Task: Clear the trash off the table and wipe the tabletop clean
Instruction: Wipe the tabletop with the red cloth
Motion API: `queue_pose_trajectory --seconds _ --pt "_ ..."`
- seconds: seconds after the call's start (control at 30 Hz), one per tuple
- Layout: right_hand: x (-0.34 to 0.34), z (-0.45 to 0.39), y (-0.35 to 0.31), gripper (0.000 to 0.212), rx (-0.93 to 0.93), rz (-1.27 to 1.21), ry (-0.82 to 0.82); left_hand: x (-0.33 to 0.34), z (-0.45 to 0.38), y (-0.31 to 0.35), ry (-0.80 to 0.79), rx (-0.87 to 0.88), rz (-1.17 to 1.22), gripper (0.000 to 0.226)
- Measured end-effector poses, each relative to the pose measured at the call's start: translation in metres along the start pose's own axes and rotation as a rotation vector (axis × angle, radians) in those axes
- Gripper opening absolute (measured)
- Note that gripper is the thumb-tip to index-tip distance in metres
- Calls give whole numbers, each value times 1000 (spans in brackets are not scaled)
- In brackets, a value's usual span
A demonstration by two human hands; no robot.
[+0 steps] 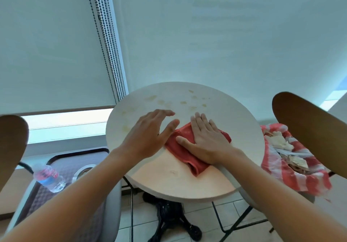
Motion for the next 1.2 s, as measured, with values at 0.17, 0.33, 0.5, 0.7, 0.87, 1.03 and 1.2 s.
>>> queue_pose_trajectory --seconds 0.17,0.33,0.5,0.7,0.87,1.03,1.2 --pt "-4 -49 -29 97 9 -41 38 -4 -10 1 -16 26 20 49" --pt "1 -52 -78 77 -183 -52 67 -7 -17 8 15 41 113 54" --pt "-28 -22 -38 56 -193 -344 184 9 -21 13 -31 57 112 60" --pt "-40 -5 66 60 106 -217 190 71 -18 11 -417 34 -294 68" --pt "-37 -16 116 64 213 -97 170 89 -18 17 -440 20 -326 67" --pt "-28 -28 135 66 263 -99 164 104 -29 26 -433 28 -357 65" --pt "-26 -28 135 64 249 -97 197 124 -46 46 -473 108 -336 63"
Point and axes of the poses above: each hand's wrist, its own z-axis away from the middle knuckle, its own x-axis out of the palm, y = z × x, the point moved 8 cm from there along -z, towards the middle knuckle, and after that the axes turned 1 degree about y, right-handed, at the moved point
